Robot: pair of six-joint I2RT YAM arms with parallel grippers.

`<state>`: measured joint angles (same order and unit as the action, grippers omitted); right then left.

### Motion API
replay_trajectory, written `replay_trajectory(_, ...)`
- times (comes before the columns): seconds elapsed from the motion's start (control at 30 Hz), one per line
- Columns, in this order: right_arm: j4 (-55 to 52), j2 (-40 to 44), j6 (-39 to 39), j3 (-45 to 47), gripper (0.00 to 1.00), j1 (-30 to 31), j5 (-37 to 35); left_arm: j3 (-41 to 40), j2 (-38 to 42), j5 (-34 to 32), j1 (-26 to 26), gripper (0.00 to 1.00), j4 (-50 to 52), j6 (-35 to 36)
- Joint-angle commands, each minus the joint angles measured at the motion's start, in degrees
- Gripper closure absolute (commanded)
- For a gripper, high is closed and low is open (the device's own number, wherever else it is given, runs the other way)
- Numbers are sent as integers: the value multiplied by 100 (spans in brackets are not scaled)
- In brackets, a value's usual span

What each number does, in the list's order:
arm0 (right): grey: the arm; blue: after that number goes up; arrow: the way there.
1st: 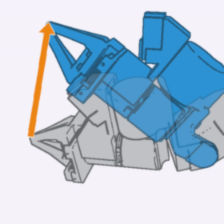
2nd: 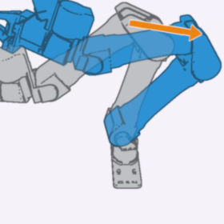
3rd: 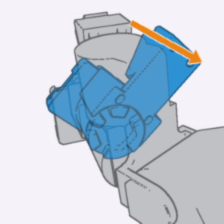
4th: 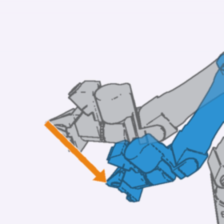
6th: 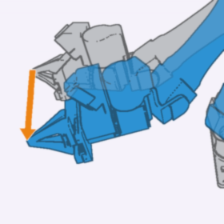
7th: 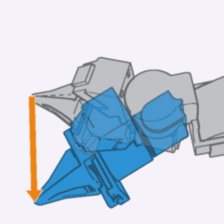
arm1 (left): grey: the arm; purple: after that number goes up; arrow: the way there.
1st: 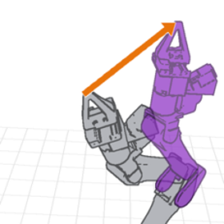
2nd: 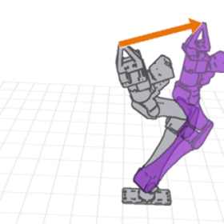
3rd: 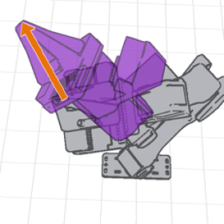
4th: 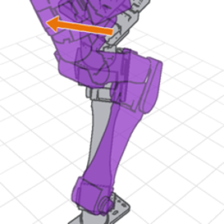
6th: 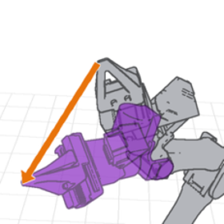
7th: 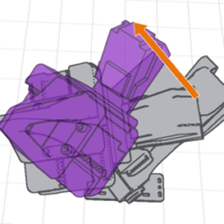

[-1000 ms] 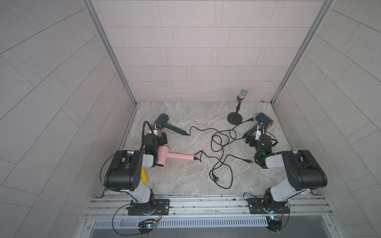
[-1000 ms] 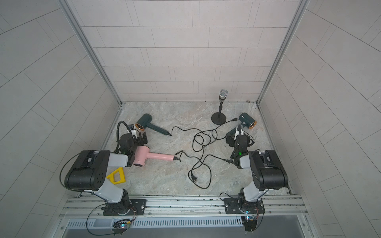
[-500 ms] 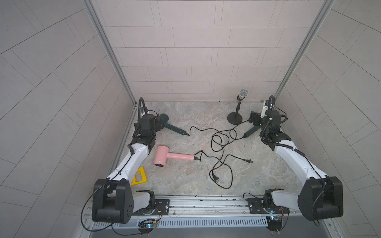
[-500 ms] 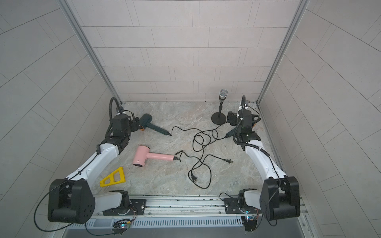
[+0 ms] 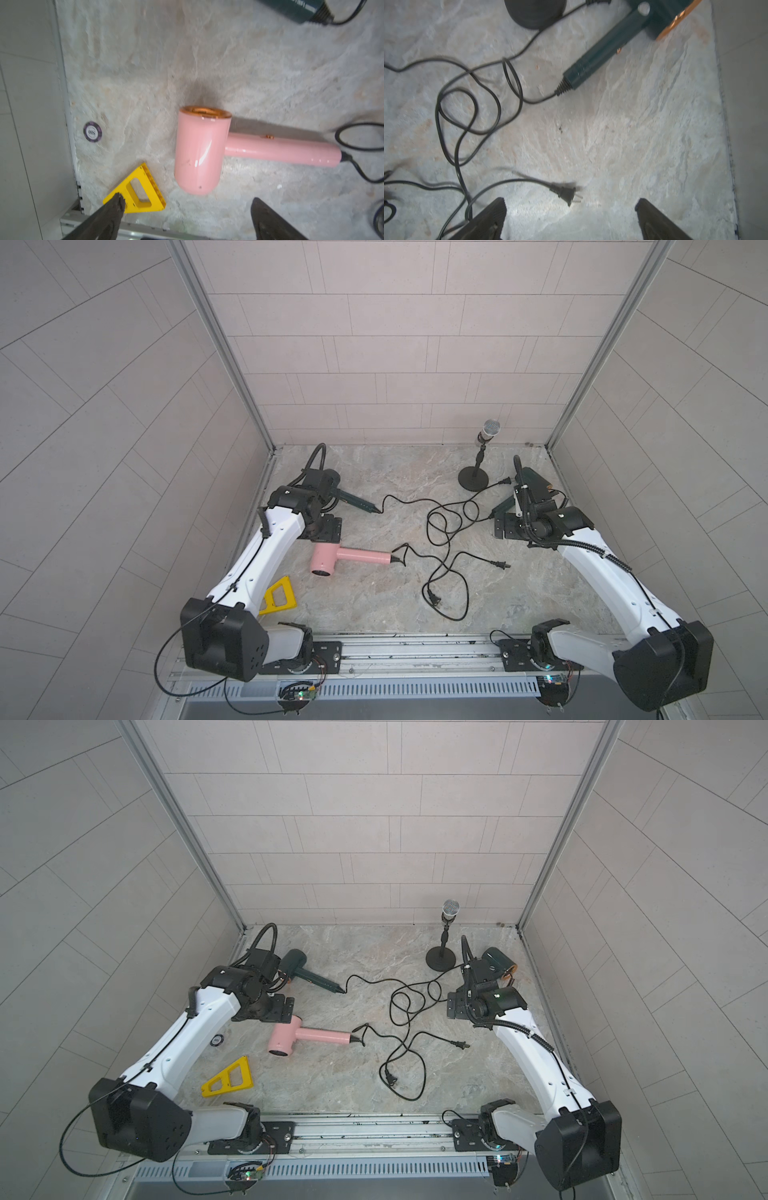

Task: Wrap the cord around the hair dryer
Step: Pick up the hair dryer from the center of the board.

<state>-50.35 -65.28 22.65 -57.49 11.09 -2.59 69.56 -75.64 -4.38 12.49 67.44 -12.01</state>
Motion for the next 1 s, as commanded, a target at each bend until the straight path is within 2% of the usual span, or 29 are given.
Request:
replay_trajectory(0.0, -527, 172, 254, 17, 1, 7, 187, -270, -129, 421, 52, 0, 602, -76)
replay_trajectory(0.1, -509, 250, 296, -51, 1, 7, 244, -116, -820, 362, 42, 0, 879, -177)
replay_trajectory(0.43, -509, 571, 240, 14, 1, -6, 244, -87, -1890, 724, 45, 0, 265, -101)
replay_trajectory(0.63, -496, 630, 184, 41, 0, -37, 223, -137, -2177, 889, 61, 0, 15, -168)
replay_trajectory(0.77, -478, 654, 190, 50, 0, -54, 273, -322, -2241, 1364, 142, 0, -373, -321)
replay_trajectory(0.97, -568, 766, 188, -136, 0, -125, 730, 6, -2604, 1558, 674, 0, -806, -738)
